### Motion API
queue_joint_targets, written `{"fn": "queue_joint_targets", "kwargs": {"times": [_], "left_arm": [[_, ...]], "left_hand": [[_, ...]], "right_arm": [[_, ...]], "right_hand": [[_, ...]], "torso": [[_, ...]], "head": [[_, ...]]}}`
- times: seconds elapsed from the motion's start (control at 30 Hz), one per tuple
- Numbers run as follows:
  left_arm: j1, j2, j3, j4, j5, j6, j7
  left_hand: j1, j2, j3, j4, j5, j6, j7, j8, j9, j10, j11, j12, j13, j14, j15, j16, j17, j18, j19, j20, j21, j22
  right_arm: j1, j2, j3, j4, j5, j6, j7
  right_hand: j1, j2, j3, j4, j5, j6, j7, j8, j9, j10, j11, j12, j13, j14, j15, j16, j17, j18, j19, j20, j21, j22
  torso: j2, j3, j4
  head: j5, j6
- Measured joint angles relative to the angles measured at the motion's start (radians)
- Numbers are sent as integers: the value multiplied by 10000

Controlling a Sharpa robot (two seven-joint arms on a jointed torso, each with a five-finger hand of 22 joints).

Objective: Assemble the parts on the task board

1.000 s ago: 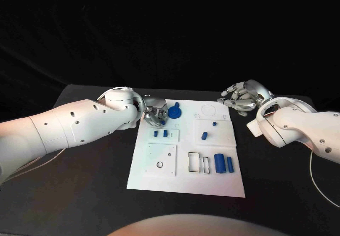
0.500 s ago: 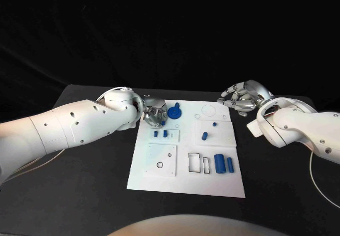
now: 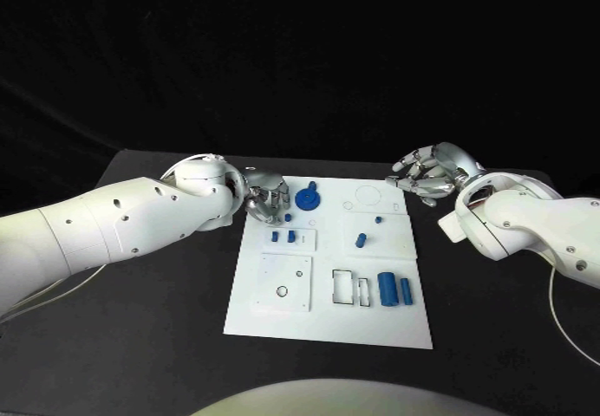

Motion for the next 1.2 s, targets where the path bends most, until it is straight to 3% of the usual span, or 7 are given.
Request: {"fn": "queue_joint_targets", "kwargs": {"times": [0.3,0.4,0.47,0.57,0.63,0.87,1.2], "left_arm": [[-9,-554,118,301,712,-389,124],[-3,-858,189,426,1456,-550,258],[11,-1108,229,545,2294,-693,413],[23,-1452,255,752,3868,-947,738],[27,-1600,264,893,4806,-1068,906],[30,-2052,272,1517,9381,-1270,1469],[20,-2405,266,1938,12705,-1267,2061]], "left_hand": [[435,152,324,-94,-295,1121,245,743,175,-165,155,-1,142,-524,123,-391,-1150,0,-321,94,-789,-1],[375,92,489,-96,-308,1272,266,788,176,-433,240,-38,161,-1355,195,-1097,-2714,162,-1153,175,-2330,-256],[260,-23,484,-93,-272,1229,311,771,148,-624,312,-113,123,-1616,251,-1348,-3198,162,-1302,222,-2656,-359],[84,-111,376,16,-135,1104,436,732,122,-1062,447,-269,-23,-3040,381,-2656,-5607,161,-1622,358,-3187,-626],[100,-43,405,46,-130,1092,448,732,122,-1112,494,-270,-54,-3297,394,-2967,-6037,161,-1669,374,-3353,-726],[276,286,626,-42,99,975,479,733,123,-1056,438,-143,-100,-3392,390,-3280,-6388,161,-1668,374,-3523,-856],[78,298,523,1,161,763,480,778,138,-873,405,-8,-134,-3392,390,-3399,-6525,159,-1629,336,-3729,-972]], "right_arm": [[-7,-52,0,-84,-574,696,20],[-11,-77,0,-90,-1027,1078,66],[-16,-89,0,-89,-1491,1401,101],[-37,-97,0,-61,-2366,1867,131],[-59,-93,0,-35,-2870,2077,132],[-231,5,-2,18,-5172,2711,7],[-401,343,-16,-142,-6922,3026,-344]], "right_hand": [[947,-550,1621,-194,-173,638,-23,-133,-297,326,36,-3133,-2272,0,0,116,0,0,532,-22,956,757],[1018,-625,2098,-400,-500,1254,8,-368,-369,472,120,-4420,-3118,16,89,116,0,1,640,58,1284,1020],[938,-706,2231,-533,-582,1378,55,-464,-391,538,188,-4936,-3437,-15,130,116,0,1,689,107,1420,1128],[927,-716,2393,-722,-654,1444,118,-613,-434,609,258,-5524,-3800,6,151,118,0,0,724,143,1564,1260],[903,-740,2404,-828,-653,1496,81,-641,-444,615,261,-5713,-3913,6,151,155,0,0,724,143,1609,1315],[781,-861,2156,-1075,-502,1496,82,-845,-512,648,285,-6207,-4193,1,216,155,0,-114,759,178,1684,1397],[736,-894,2073,-1158,-494,1586,102,-911,-522,718,284,-6441,-4322,1,216,155,8,-113,759,179,1683,1416]], "torso": [[-3,4,0],[-3,5,-3],[-8,5,0],[-17,11,7],[-18,12,11],[-9,-1,6],[-1,-2,12]], "head": [[-31,38],[-100,68],[-162,74],[-266,80],[-318,84],[-471,133],[-556,169]]}}
